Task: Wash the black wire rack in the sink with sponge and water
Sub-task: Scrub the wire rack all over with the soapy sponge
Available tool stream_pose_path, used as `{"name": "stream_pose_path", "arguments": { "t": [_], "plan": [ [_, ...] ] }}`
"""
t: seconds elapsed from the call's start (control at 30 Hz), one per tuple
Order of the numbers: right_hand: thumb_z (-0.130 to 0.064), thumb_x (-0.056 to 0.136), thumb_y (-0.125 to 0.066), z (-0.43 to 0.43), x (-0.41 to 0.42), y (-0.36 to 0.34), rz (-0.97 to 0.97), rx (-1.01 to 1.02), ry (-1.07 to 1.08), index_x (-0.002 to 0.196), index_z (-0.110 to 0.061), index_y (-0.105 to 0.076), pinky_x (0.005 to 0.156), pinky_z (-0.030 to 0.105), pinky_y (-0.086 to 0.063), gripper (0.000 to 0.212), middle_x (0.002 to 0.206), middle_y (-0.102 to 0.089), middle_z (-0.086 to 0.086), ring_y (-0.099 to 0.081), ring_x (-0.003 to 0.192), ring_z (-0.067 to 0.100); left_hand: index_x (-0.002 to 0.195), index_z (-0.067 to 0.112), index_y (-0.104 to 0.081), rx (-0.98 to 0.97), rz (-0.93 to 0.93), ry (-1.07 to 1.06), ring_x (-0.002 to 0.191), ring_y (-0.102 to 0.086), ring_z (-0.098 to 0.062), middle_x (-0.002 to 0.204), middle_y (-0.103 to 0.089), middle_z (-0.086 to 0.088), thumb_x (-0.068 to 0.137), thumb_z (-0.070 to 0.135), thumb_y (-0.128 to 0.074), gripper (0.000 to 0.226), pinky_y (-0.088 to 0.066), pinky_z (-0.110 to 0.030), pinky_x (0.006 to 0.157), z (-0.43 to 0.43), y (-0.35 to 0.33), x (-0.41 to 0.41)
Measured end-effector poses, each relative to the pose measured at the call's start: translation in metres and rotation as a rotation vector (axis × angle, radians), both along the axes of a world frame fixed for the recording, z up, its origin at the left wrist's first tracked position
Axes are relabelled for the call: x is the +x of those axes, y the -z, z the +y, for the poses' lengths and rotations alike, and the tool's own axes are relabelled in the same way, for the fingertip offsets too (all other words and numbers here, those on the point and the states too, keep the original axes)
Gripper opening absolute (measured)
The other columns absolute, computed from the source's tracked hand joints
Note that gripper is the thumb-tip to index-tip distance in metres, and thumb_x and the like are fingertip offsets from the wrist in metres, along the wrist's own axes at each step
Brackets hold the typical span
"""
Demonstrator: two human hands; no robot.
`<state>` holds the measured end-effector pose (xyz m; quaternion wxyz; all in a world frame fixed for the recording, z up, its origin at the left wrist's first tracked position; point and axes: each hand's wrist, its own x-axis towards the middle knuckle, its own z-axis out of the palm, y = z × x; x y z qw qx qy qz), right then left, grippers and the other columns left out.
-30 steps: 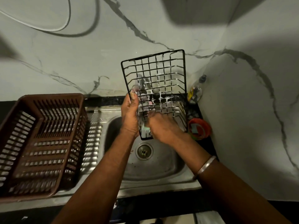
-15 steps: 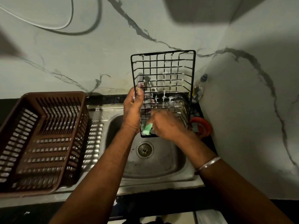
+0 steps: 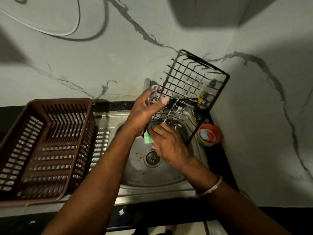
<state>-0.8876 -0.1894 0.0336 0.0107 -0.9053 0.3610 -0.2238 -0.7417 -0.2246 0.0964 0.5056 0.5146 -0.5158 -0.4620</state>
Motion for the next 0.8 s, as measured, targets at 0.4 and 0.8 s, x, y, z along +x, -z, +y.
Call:
{"name": "stream_pose_path", "arguments": {
  "t": [0.4,0.8],
  "plan": [
    [-0.007,0.09,-0.069,-0.007,0.013,-0.01,-0.235,0.198,0.011,0.12,-0.002,-0.07,0.098,0.038,-0.053,0.031,0.12,-0.067,0.011,-0.062,0.111,0.026,0.112,0.004,-0.061,0.225,0.444,0.053,0.075,-0.061,-0.021,0.081,-0.062,-0.007,0.085,-0.006,-0.063,0.028,-0.052,-0.031,0.067,0.012,0.039,0.011],
    [-0.024,0.101,-0.068,-0.028,0.016,-0.044,-0.047,0.387,0.313,0.126,-0.014,-0.071,0.065,0.018,-0.039,0.028,0.119,-0.058,0.004,-0.053,0.094,0.012,0.125,0.001,-0.066,0.188,0.861,0.015,0.096,-0.066,-0.03,0.107,-0.07,-0.016,0.08,0.01,-0.064,0.045,-0.057,-0.04,0.084,0.027,0.06,0.021]
  ]
}}
